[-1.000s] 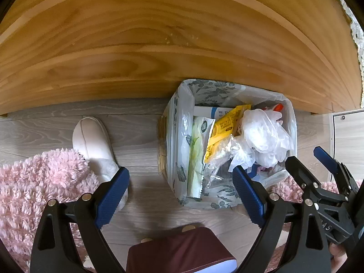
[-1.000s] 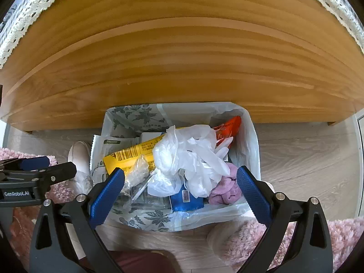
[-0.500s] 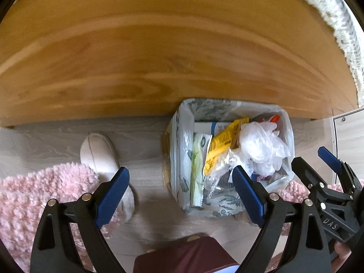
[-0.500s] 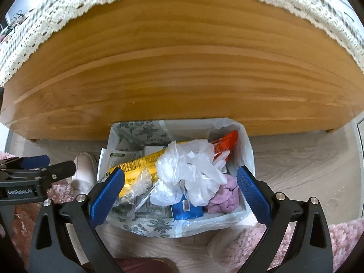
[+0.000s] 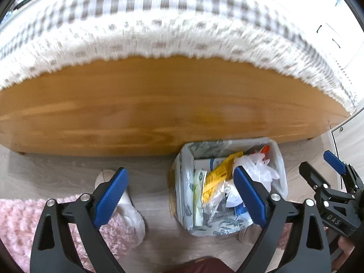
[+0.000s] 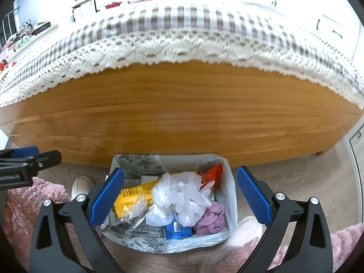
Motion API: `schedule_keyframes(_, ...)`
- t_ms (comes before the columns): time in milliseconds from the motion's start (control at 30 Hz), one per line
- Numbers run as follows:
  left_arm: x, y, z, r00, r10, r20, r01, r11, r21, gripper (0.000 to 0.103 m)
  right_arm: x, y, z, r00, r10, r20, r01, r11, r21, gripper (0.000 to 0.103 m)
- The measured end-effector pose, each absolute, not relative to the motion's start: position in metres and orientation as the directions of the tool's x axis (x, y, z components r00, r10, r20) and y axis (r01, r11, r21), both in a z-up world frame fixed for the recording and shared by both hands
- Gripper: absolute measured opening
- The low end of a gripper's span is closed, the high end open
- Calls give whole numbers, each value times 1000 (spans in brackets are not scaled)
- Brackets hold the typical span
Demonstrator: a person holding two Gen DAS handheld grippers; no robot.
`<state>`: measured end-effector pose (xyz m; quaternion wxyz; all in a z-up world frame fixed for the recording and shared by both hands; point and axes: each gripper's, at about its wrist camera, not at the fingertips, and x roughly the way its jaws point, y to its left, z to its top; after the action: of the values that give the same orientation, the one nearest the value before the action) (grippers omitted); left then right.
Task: Collect trash
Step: 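Raise both open tools from the bin toward the items on the bed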
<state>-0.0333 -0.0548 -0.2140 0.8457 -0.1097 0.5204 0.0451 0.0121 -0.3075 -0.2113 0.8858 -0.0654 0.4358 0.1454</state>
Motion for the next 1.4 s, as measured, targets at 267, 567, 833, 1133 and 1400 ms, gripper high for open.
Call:
schedule_keyframes(267, -51, -57, -161, 630, -54, -775, -113, 981, -160, 94, 7, -313, -183, 668, 194, -719, -325, 944, -48, 95)
schedule_keyframes(567, -59, -43, -120, 727, -69, -683, -90, 977, -194, 95, 5, -339, -134, 772, 220, -596, -297, 954, -34, 95)
schedule_keyframes(833, -52, -30, -99, 773, -20, -634, -112, 979, -168, 95, 21, -359, -108, 833, 203, -514, -249, 968, -22, 95)
schedule_keyframes(1133, -29, -25, -74, 834, 17, -552, -109, 985, -135, 95, 50, -365, -88, 868, 208, -450, -243, 970, -21, 95)
schedule_keyframes(1400, -4, -29, -58, 876, -6, -482, -70, 987, -141, 95, 72, -361, -75, 902, 225, -368, -253, 967, -31, 95)
